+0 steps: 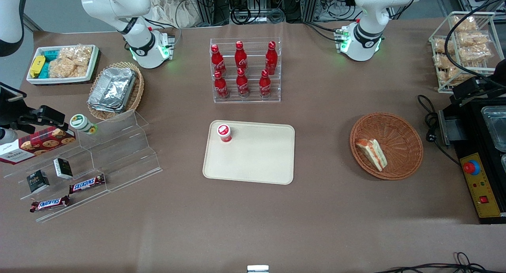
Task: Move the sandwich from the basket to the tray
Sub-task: 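Move the left gripper over the sandwich in the wicker basket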
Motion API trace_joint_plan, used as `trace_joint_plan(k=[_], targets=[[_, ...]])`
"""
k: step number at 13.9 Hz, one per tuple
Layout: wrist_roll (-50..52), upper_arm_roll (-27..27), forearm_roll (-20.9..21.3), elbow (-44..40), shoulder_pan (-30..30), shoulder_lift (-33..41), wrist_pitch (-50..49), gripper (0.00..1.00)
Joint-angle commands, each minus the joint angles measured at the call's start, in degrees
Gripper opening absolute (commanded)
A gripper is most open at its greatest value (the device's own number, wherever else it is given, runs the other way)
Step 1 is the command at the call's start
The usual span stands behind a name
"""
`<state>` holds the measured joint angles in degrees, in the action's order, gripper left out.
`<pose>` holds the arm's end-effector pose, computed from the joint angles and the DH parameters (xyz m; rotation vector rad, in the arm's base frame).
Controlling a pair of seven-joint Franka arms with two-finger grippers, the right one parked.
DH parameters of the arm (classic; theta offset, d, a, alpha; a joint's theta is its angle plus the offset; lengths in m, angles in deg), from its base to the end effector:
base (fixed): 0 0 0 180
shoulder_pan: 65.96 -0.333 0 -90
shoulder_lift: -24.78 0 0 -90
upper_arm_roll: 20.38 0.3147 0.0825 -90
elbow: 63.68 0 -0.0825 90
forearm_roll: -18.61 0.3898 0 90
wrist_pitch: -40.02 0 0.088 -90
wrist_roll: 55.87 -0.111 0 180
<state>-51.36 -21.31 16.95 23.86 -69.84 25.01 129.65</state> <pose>0.5586 0.0255 0.6414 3.1050 0.2012 0.0624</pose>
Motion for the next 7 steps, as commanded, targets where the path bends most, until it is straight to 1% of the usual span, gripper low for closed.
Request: trace_joint_plan(k=[1, 2, 4, 7], targets=[[-0.38, 0.32, -0.90, -1.23, -0.07, -0.05, -1.38, 1.00], [-0.56, 0.40, -1.25, -1.75, -0.25, -0.31, -1.30, 1.00], [-0.29, 0.32, -0.38, -1.49, -0.16, -1.02, -0.68, 1.00], [3.56, 0.32, -1.07, -0.09, -0.25, -4.87, -0.59, 1.00]])
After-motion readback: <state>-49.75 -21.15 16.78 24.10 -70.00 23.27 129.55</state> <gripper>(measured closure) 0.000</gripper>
